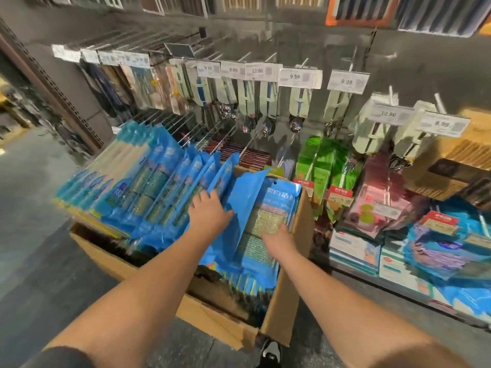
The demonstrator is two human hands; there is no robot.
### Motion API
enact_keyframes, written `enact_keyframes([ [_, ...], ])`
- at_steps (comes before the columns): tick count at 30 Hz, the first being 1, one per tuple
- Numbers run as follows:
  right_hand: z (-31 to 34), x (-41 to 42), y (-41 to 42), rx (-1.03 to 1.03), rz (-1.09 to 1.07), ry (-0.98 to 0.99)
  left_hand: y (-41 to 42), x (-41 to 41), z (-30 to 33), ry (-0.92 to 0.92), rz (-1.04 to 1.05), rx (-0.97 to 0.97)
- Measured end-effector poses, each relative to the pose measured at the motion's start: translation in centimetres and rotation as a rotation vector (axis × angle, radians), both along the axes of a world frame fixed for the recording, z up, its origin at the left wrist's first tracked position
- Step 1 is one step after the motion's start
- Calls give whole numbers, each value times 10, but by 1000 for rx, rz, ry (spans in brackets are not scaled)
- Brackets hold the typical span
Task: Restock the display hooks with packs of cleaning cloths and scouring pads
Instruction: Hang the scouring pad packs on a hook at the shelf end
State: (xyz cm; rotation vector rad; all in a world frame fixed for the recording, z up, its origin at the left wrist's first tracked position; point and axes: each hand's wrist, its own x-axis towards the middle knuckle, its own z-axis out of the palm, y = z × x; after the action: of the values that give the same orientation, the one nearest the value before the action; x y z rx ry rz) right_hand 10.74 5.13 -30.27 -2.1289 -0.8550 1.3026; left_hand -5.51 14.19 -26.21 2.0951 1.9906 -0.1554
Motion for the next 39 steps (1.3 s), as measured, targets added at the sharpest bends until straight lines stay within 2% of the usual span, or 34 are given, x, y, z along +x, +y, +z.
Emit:
enact_keyframes([
  [6,0,2,12,-15,-210,224,11,1,-3,-46,31,-131],
  [9,4,0,20,7,-194,288,19,1,0,-63,50,-234],
  [12,6,-9,27,15,-216,463,21,2,1,-71,67,-303],
  [17,4,-22,29,40,-328,791,32,-1,2,-70,109,-307],
  [19,11,-25,28,57,-307,858,31,-1,9,-46,82,-280],
  [21,17,-27,29,96,-259,826,26,-3,19,-78,71,-222],
  [23,24,-25,29,163,-202,750,16,-6,33,-207,82,-216],
  [28,57,-12,-3,334,-167,600,-41,-14,78,-690,133,-166],
  [31,68,3,-32,359,-138,547,-81,-17,93,-962,164,-252],
  [36,94,16,-127,416,-78,460,-157,-23,85,-1072,180,-307],
  [39,100,20,-195,417,-127,367,-210,-13,77,-1096,196,-430],
])
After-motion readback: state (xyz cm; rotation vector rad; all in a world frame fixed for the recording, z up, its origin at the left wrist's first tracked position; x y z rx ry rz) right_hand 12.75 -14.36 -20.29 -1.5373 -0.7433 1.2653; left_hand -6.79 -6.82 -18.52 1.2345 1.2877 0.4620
